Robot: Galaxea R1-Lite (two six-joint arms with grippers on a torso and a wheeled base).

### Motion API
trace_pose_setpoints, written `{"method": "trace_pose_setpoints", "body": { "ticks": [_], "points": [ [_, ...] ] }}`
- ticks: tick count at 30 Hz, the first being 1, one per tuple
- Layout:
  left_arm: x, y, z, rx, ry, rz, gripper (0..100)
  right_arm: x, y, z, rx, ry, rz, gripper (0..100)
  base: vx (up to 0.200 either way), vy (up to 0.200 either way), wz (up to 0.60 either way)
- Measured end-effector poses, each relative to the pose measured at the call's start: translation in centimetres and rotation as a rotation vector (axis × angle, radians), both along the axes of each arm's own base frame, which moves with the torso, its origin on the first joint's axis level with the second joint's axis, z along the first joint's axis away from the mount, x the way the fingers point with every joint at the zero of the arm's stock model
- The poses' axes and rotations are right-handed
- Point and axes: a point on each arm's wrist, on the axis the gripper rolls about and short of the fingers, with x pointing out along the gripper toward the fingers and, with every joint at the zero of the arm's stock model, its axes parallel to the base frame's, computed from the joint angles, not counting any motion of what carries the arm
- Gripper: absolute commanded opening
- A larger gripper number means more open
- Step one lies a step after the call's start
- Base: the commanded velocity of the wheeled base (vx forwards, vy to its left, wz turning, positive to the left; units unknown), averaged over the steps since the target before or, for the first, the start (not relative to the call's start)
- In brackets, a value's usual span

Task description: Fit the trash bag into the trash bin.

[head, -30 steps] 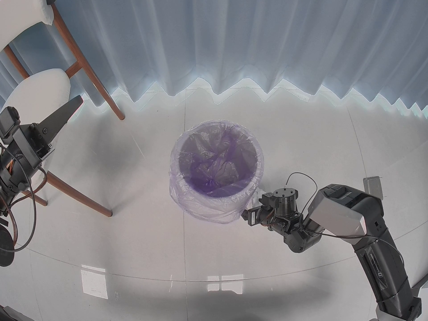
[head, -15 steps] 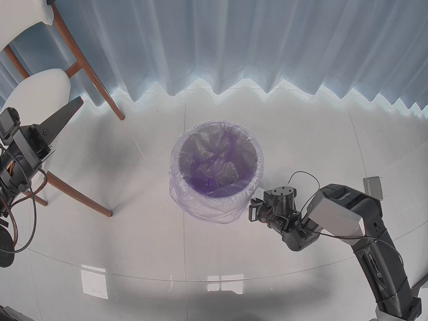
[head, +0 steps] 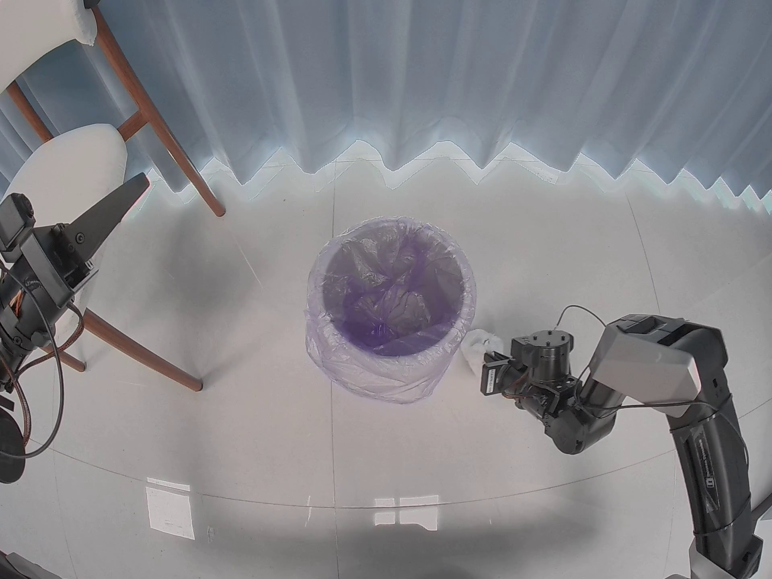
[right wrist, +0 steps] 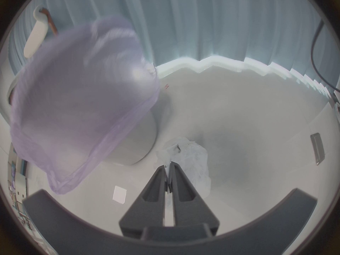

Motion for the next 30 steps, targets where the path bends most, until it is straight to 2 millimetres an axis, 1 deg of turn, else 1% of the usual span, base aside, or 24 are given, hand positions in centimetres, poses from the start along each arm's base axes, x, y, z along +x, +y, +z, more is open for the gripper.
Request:
{"method": "trace_pose_setpoints", "body": {
  "ticks": [6,8,12,13,14,16,17,19,20,23,26,29,30],
  "points": [
    [-0.1,-0.1,-0.1,0.002,0.003,-0.004,0,-1.9,-2.6,2.8,0.029,-0.103,-0.025,0,0.000,0.000,0.00],
    [-0.1,-0.1,-0.2,0.003,0.005,-0.006,0,-2.5,-3.4,4.1,0.040,-0.140,-0.031,0,0.000,0.000,0.00],
    [-0.1,-0.1,-0.2,0.003,0.006,-0.007,0,-3.5,-4.1,6.2,0.051,-0.176,-0.031,0,0.000,0.000,0.00],
    [-0.1,-0.2,-0.2,0.003,0.006,-0.007,0,-3.8,-4.2,7.2,0.057,-0.194,-0.027,0,0.000,0.000,0.00],
    [-0.1,-0.2,-0.2,0.003,0.006,-0.007,0,-3.9,-4.3,7.6,0.060,-0.200,-0.026,0,0.000,0.000,0.00],
    [-0.1,-0.2,-0.2,0.003,0.006,-0.007,0,-4.5,-4.3,9.4,0.075,-0.235,-0.015,0,0.000,0.000,0.00],
    [-0.1,-0.2,-0.2,0.003,0.006,-0.007,0,-4.7,-4.3,10.1,0.082,-0.247,-0.011,0,0.000,0.000,0.00],
    [-0.1,-0.2,-0.2,0.004,0.006,-0.008,0,-5.4,-4.1,12.1,0.105,-0.290,0.002,0,0.000,0.000,0.00],
    [-0.1,-0.2,-0.2,0.003,0.006,-0.008,0,-5.6,-4.1,12.7,0.110,-0.300,0.007,0,0.000,0.000,0.00],
    [-0.1,-0.2,-0.2,0.003,0.006,-0.008,0,-6.7,-3.3,15.0,0.131,-0.348,0.036,0,0.000,0.000,0.00],
    [-0.1,-0.2,-0.3,0.003,0.007,-0.008,0,-7.9,-2.0,17.0,0.154,-0.390,0.078,0,0.000,0.000,0.00],
    [-0.1,-0.2,-0.3,0.003,0.007,-0.009,0,-9.1,-0.2,18.7,0.190,-0.426,0.135,0,0.000,0.000,0.00],
    [-0.2,-0.2,-0.3,0.003,0.007,-0.009,0,-9.4,0.1,19.0,0.197,-0.433,0.146,0,0.000,0.000,0.00]
  ]
}}
